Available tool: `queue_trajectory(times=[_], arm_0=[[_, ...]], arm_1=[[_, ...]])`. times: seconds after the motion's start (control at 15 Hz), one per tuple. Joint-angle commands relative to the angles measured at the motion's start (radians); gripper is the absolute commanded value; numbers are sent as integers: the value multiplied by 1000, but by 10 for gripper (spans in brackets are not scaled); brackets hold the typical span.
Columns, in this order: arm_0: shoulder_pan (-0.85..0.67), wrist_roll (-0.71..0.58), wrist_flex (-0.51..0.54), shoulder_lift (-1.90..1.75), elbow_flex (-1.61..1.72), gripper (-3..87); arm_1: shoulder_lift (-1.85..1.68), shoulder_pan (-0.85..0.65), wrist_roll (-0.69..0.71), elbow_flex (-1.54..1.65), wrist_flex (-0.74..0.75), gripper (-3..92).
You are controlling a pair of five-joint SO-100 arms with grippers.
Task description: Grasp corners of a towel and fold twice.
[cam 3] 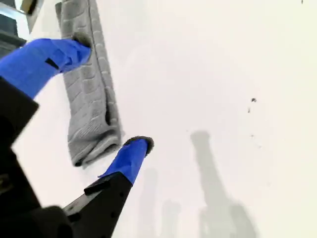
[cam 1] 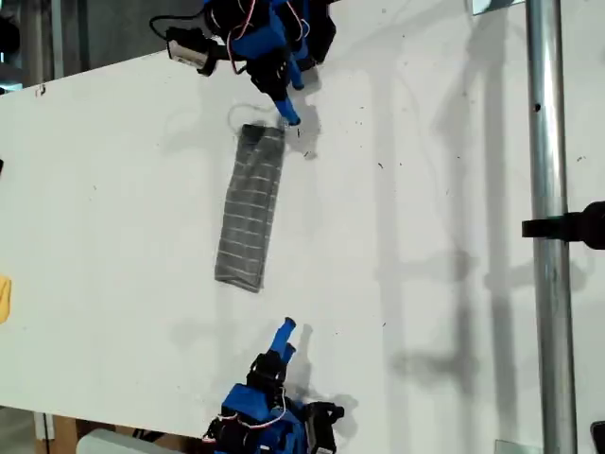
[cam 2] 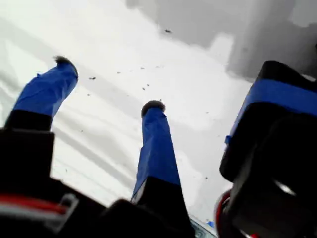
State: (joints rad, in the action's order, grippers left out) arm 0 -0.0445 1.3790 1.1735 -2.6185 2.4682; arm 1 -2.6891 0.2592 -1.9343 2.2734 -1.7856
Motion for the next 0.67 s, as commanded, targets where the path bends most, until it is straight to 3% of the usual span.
queue_trajectory(times=[0.0, 0.13, 0.2, 0.27, 0.33, 0.47, 0.6], arm_0=[[91, 110, -172, -252, 302, 238], [106, 100, -137, -555, 497, 173], [114, 87, -57, -764, 571, 156], [118, 87, 9, -861, 612, 159], [123, 75, 12, -859, 635, 156], [137, 92, 23, -857, 652, 157], [132, 107, 54, -857, 652, 158]], arm_1=[[-25, 86, -147, -37, -17, 314], [-95, 69, -179, -31, -18, 386], [-118, 41, -164, -41, -26, 417], [-121, 12, -141, -46, -28, 428], [-106, -23, -124, -44, -18, 429], [-63, -173, -9, -37, 14, 431], [54, -347, 143, 25, 137, 431]])
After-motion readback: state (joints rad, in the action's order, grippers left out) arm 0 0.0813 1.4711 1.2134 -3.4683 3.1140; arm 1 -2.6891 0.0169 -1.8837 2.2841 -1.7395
